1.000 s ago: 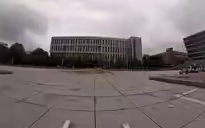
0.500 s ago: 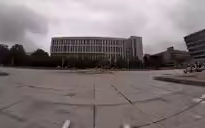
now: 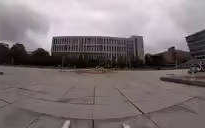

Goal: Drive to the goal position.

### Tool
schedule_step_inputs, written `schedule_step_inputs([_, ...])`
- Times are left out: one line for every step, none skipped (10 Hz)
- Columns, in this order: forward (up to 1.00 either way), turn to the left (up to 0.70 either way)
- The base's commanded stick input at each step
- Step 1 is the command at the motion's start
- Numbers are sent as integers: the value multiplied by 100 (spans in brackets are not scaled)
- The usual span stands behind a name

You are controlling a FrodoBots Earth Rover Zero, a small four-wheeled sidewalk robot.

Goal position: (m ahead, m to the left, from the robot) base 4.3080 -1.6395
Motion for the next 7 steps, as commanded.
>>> schedule_step_inputs([100,0])
schedule_step_inputs([100,0])
schedule_step_inputs([100,0])
schedule_step_inputs([100,0])
schedule_step_inputs([100,0])
schedule_step_inputs([100,-3])
schedule_step_inputs([100,-13])
